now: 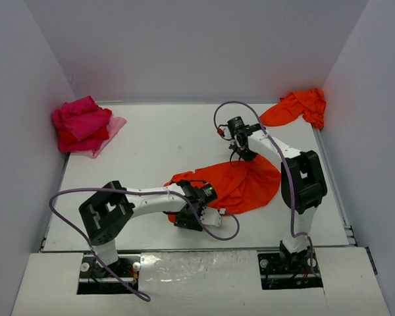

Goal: Fold and stack the t-shirts
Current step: Move the tshirt to the center of the board, then flatten the tshirt out

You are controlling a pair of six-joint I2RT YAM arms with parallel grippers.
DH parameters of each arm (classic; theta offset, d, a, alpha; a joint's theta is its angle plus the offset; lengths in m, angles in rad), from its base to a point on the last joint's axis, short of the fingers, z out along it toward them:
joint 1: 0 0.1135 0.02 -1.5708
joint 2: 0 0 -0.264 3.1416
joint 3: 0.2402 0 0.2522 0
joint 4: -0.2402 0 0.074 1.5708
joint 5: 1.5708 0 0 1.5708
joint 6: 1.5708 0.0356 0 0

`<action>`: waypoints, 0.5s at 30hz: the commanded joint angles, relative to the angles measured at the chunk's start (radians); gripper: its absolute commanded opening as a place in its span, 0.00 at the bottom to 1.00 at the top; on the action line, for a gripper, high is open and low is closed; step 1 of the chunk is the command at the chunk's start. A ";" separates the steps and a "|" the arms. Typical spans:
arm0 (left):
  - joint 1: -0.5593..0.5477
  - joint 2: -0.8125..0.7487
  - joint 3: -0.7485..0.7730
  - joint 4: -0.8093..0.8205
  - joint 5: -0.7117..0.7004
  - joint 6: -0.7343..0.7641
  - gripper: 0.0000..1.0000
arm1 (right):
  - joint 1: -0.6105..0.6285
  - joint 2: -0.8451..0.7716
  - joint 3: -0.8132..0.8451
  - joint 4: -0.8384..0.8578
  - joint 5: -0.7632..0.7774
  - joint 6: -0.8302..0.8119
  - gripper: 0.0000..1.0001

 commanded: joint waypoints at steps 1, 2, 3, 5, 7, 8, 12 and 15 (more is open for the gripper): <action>0.024 -0.014 0.001 0.046 0.009 -0.004 0.11 | -0.011 -0.066 0.011 -0.007 -0.002 -0.002 0.22; 0.034 -0.025 0.007 0.043 0.022 -0.007 0.00 | -0.011 -0.078 0.006 -0.006 -0.004 -0.004 0.32; 0.046 -0.042 0.014 0.038 0.040 -0.007 0.00 | -0.012 -0.090 -0.002 -0.004 -0.004 -0.007 0.44; 0.084 -0.076 0.042 0.008 0.091 -0.007 0.00 | -0.015 -0.106 -0.013 -0.004 0.001 -0.008 0.58; 0.138 -0.113 0.087 -0.043 0.158 -0.007 0.00 | -0.017 -0.120 -0.022 -0.003 0.006 -0.007 0.67; 0.168 -0.130 0.114 -0.076 0.179 -0.007 0.00 | -0.019 -0.125 -0.025 -0.001 0.005 -0.007 0.69; 0.272 -0.190 0.233 -0.237 0.335 0.021 0.00 | -0.022 -0.140 -0.036 -0.002 -0.001 -0.007 0.69; 0.418 -0.213 0.372 -0.331 0.469 0.043 0.00 | -0.022 -0.146 -0.039 -0.003 -0.007 -0.007 0.69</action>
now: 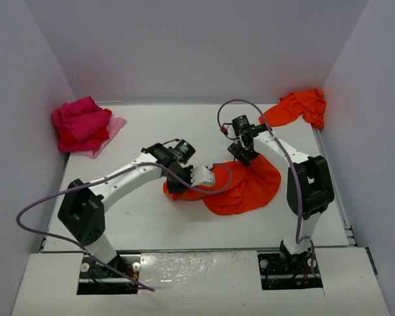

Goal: Fold and stack the t-shirts
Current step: Flatten the tshirt out

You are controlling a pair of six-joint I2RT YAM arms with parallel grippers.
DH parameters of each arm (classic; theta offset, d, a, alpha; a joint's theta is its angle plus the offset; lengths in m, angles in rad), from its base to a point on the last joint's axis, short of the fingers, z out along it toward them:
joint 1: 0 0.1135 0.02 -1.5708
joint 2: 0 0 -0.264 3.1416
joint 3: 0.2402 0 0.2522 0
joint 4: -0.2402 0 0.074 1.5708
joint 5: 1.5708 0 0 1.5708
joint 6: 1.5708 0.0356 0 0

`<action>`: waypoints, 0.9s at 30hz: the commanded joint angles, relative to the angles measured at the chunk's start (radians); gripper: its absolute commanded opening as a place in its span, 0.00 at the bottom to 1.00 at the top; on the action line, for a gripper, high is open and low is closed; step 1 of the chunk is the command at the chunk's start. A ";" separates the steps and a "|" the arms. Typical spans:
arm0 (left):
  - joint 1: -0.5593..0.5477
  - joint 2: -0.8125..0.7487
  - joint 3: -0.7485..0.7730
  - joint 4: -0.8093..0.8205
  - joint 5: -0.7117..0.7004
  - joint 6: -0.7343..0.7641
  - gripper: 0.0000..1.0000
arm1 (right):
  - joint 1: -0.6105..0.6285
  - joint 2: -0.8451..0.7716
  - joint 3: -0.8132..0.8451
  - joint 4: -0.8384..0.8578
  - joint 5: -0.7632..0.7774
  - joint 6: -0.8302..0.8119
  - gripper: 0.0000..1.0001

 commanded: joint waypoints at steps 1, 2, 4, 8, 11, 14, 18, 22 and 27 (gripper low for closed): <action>0.209 -0.109 0.226 -0.200 0.281 0.049 0.00 | -0.006 -0.070 -0.005 -0.003 0.000 -0.003 0.69; 0.267 -0.109 0.260 -0.220 0.336 0.059 0.00 | -0.006 -0.071 -0.007 -0.003 -0.004 -0.005 0.69; 0.362 -0.091 0.297 -0.223 0.399 0.069 0.01 | -0.006 -0.066 -0.005 -0.003 -0.010 -0.005 0.69; 0.454 0.051 0.338 -0.240 0.384 0.080 0.33 | -0.006 -0.062 0.002 -0.002 -0.016 -0.003 0.69; 0.491 0.156 0.311 -0.137 0.302 0.029 0.66 | -0.007 -0.063 0.002 -0.003 -0.007 -0.006 0.70; 0.515 0.220 0.288 -0.040 0.239 -0.013 0.71 | -0.008 -0.069 -0.003 -0.003 0.000 -0.006 0.70; 0.513 0.179 0.220 0.112 0.197 -0.056 0.73 | -0.008 -0.090 -0.017 -0.003 0.009 -0.016 0.69; 0.476 0.054 0.181 0.148 0.194 -0.039 0.75 | -0.009 -0.110 -0.023 -0.003 0.002 -0.017 0.69; 0.386 -0.014 0.165 0.047 0.147 0.016 0.77 | -0.009 -0.106 -0.025 0.003 -0.015 -0.006 0.69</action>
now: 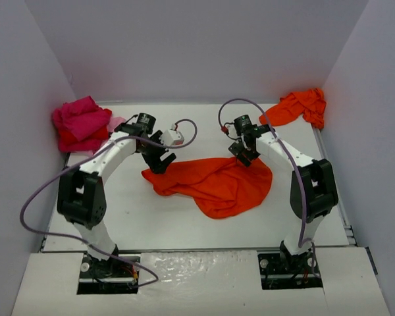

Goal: Fold and stack the t-shirts
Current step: Flatten the tshirt out

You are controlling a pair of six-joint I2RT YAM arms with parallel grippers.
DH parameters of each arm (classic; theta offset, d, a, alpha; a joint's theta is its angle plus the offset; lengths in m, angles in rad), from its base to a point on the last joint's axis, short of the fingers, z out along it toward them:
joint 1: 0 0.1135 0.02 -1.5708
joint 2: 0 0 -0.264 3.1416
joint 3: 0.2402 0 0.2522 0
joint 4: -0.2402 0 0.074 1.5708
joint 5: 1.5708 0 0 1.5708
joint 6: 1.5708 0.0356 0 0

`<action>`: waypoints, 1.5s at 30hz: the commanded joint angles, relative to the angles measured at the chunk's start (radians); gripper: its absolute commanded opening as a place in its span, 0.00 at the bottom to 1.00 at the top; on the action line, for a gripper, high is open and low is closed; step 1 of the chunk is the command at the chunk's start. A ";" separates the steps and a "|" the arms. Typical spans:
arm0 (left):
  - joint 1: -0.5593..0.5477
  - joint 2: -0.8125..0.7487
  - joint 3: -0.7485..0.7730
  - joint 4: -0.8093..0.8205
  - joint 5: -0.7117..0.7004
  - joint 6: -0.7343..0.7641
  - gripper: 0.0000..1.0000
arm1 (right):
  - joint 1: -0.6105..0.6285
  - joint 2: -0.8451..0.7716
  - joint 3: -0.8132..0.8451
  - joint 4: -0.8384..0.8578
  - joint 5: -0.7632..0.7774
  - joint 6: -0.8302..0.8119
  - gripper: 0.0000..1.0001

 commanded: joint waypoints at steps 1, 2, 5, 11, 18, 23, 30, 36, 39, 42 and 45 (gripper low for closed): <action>-0.082 -0.130 0.014 -0.053 -0.025 0.056 0.77 | -0.006 -0.057 -0.005 0.006 0.001 0.006 0.69; -0.096 -0.152 -0.008 -0.050 -0.038 0.060 0.77 | -0.006 -0.058 -0.009 0.007 0.001 0.008 0.69; -0.131 -0.197 -0.044 -0.068 -0.054 0.086 0.77 | -0.006 -0.061 -0.024 0.016 -0.001 0.007 0.69; -0.227 -0.168 -0.048 -0.119 -0.076 0.097 0.77 | -0.006 -0.056 -0.025 0.017 -0.017 0.019 0.69; -0.247 -0.085 -0.085 -0.079 -0.093 0.092 0.76 | -0.006 -0.067 -0.047 0.022 -0.014 0.015 0.69; -0.243 -0.017 -0.085 -0.039 -0.121 0.080 0.76 | -0.006 -0.071 -0.053 0.025 -0.019 0.014 0.69; -0.214 0.049 -0.052 0.008 -0.156 0.068 0.75 | -0.006 -0.100 -0.072 0.028 -0.019 0.012 0.69; -0.212 0.054 -0.039 0.008 -0.178 0.065 0.73 | -0.006 -0.123 -0.088 0.029 -0.018 0.012 0.69; -0.210 0.037 -0.035 -0.004 -0.174 0.066 0.73 | -0.006 -0.130 -0.095 0.031 -0.015 0.010 0.69; -0.205 0.019 -0.034 -0.008 -0.179 0.072 0.72 | -0.006 -0.130 -0.095 0.031 -0.018 0.011 0.69; -0.192 0.029 -0.020 -0.019 -0.174 0.074 0.72 | -0.006 -0.127 -0.090 0.032 -0.025 0.016 0.69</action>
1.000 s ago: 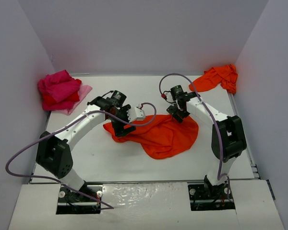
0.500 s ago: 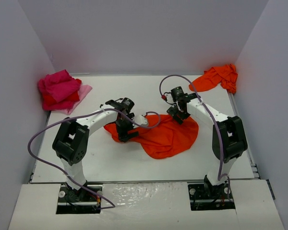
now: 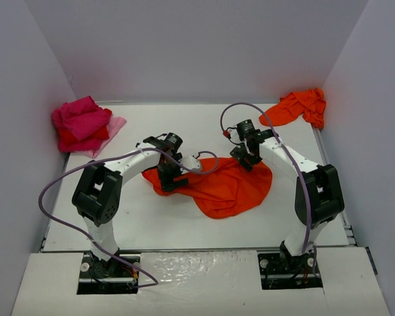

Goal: Fold and stack the t-shirts
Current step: Flatten the tshirt out

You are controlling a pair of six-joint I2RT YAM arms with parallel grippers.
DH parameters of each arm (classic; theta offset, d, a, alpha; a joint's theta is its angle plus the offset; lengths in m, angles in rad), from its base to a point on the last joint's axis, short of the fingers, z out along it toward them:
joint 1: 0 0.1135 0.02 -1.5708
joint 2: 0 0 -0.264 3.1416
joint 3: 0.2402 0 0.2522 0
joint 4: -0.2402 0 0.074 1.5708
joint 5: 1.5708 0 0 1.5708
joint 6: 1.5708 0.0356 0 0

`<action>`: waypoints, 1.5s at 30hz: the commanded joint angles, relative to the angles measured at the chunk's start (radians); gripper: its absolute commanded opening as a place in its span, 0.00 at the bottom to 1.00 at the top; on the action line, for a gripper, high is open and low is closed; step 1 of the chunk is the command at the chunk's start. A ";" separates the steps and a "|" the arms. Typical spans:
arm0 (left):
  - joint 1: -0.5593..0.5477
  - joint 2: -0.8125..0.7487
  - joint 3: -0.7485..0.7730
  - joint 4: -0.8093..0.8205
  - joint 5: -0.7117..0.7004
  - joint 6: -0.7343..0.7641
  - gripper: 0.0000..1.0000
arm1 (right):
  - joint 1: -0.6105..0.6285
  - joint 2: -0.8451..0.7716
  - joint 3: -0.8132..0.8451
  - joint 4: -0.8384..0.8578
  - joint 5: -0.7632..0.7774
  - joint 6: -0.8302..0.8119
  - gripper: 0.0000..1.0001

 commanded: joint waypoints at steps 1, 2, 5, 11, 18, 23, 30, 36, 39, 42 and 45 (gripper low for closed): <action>0.025 -0.046 0.070 -0.024 0.002 0.000 0.53 | -0.006 -0.049 0.008 0.011 0.000 0.010 0.69; 0.031 -0.038 0.075 -0.026 0.007 -0.001 0.29 | -0.006 -0.048 0.008 0.011 -0.001 0.010 0.69; 0.046 -0.028 0.083 -0.005 0.004 -0.016 0.03 | -0.006 -0.045 0.001 0.011 0.000 0.008 0.69; 0.051 -0.028 0.086 -0.004 0.006 -0.015 0.01 | -0.006 -0.040 -0.007 0.017 0.001 0.007 0.69; 0.049 -0.064 0.092 -0.036 -0.003 -0.015 0.00 | -0.006 -0.036 -0.012 0.018 -0.006 0.010 0.69; 0.051 -0.138 0.103 -0.082 -0.024 -0.002 0.01 | -0.006 -0.034 -0.013 0.020 -0.013 0.013 0.69; 0.052 -0.119 0.128 -0.111 -0.049 0.004 0.06 | -0.003 -0.029 -0.003 0.021 -0.028 0.024 0.69; 0.052 -0.100 0.136 -0.101 -0.048 -0.007 0.30 | -0.003 -0.025 -0.018 0.024 -0.023 0.017 0.69; 0.052 -0.094 0.134 -0.093 -0.058 -0.005 0.32 | -0.003 -0.020 -0.016 0.024 -0.022 0.016 0.69; 0.052 -0.086 0.132 -0.094 -0.051 -0.004 0.32 | -0.003 -0.020 -0.013 0.025 -0.022 0.016 0.69; 0.052 -0.076 0.131 -0.092 -0.047 -0.005 0.32 | -0.003 -0.018 -0.011 0.023 -0.023 0.017 0.69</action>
